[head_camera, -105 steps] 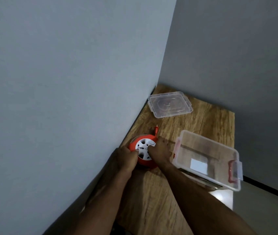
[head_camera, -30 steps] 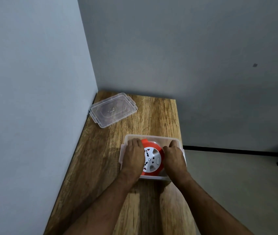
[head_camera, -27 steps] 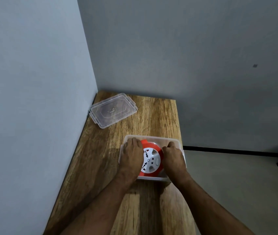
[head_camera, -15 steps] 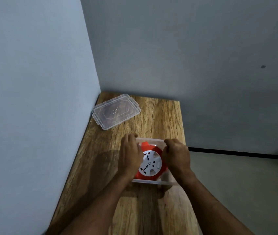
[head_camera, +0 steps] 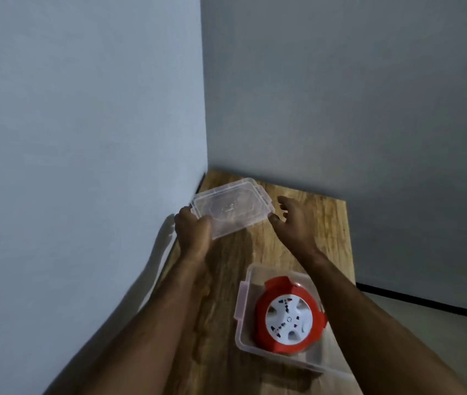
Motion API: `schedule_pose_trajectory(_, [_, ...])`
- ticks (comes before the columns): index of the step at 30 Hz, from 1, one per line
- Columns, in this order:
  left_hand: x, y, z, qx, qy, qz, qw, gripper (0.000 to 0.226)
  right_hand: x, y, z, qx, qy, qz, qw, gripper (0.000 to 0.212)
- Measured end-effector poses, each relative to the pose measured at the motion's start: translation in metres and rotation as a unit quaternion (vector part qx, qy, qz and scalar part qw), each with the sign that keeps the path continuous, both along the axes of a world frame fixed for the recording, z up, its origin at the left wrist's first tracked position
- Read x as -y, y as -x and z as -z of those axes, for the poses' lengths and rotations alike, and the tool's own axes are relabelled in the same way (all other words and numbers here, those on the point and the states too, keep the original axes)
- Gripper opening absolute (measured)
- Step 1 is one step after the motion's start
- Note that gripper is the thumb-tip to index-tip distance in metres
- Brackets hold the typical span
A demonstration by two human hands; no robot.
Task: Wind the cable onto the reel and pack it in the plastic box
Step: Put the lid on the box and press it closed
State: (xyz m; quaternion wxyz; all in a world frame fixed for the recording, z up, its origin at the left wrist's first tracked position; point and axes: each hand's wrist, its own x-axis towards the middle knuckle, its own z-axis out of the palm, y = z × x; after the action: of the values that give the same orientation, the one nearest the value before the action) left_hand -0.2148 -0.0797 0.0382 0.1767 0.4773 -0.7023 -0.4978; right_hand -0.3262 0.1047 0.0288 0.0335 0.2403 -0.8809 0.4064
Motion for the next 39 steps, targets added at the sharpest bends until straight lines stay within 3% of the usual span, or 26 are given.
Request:
schedule_pose_trajectory(3, [0.019, 0.012, 0.013, 0.036, -0.001, -0.006, 0.999, 0.056, 0.025, 0.023, 0.015, -0.022, 0.008, -0.004, 1.0, 0.02])
schedule_pose_trajectory(9, [0.037, 0.044, 0.043, 0.091, -0.045, -0.022, 0.995, 0.052, 0.053, 0.077, 0.059, 0.093, -0.125, 0.047, 0.987, 0.054])
schedule_pose_trajectory(15, [0.035, 0.068, 0.063, 0.123, -0.042, -0.013, 0.991, 0.06, 0.069, 0.092, 0.087, 0.131, -0.14, 0.049, 0.98, 0.045])
schedule_pose_trajectory(22, [0.034, 0.077, 0.065, 0.113, -0.041, -0.011, 0.993, 0.072, 0.083, 0.087, 0.094, 0.094, -0.164, 0.038, 0.981, 0.04])
schedule_pose_trajectory(39, [0.024, 0.06, 0.03, 0.085, -0.033, 0.012, 0.996, 0.068, 0.062, 0.068, 0.063, 0.108, -0.075, 0.062, 0.989, 0.033])
